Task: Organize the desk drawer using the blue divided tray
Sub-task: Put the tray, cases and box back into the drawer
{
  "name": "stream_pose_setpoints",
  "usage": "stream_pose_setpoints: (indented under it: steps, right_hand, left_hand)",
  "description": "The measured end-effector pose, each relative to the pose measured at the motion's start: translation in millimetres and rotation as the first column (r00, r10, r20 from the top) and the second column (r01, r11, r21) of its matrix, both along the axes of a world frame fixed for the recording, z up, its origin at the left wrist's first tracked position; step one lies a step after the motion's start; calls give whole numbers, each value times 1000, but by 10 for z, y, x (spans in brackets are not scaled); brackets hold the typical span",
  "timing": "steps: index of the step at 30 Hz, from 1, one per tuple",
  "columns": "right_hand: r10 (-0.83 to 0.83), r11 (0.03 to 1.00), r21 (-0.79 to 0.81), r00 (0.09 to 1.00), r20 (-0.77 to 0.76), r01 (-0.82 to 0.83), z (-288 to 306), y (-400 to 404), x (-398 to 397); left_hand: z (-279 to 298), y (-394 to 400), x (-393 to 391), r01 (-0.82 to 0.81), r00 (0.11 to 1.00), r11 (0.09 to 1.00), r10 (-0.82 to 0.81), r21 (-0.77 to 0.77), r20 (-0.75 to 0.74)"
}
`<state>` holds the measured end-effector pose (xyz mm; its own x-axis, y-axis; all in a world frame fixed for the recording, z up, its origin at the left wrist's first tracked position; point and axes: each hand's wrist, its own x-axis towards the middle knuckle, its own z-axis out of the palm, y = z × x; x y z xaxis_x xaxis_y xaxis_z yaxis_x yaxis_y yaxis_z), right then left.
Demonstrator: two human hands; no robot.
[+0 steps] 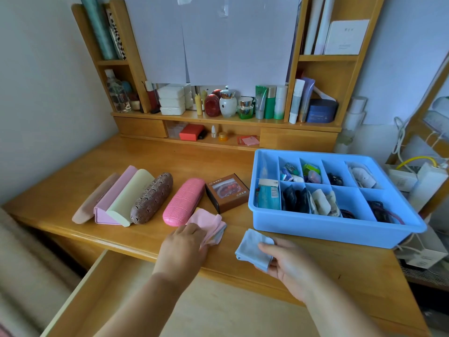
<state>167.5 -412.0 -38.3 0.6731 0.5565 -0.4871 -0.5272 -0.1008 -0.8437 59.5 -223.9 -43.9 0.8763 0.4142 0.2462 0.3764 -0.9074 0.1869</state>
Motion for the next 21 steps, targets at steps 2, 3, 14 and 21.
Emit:
stream_pose_setpoints:
  steps: [2, 3, 14, 21]
  right_hand:
    - [6, 1000, 6, 1000, 8, -6, -3, -9, -11]
    - [11, 1000, 16, 1000, 18, -12, -10, -20, -19]
    - [-94, 994, 75, 981, 169, 83, 1, -132, -18]
    - [223, 869, -456, 669, 709, 194, -102, 228, 6]
  left_hand:
    - [20, 27, 16, 2, 999, 1000, -2, 1, 50]
    - [45, 21, 15, 13, 996, 1000, -12, -17, 86]
    - [-28, -884, 7, 251, 968, 967, -250, -46, 14]
    - [166, -195, -274, 121, 928, 979, -52, -165, 370]
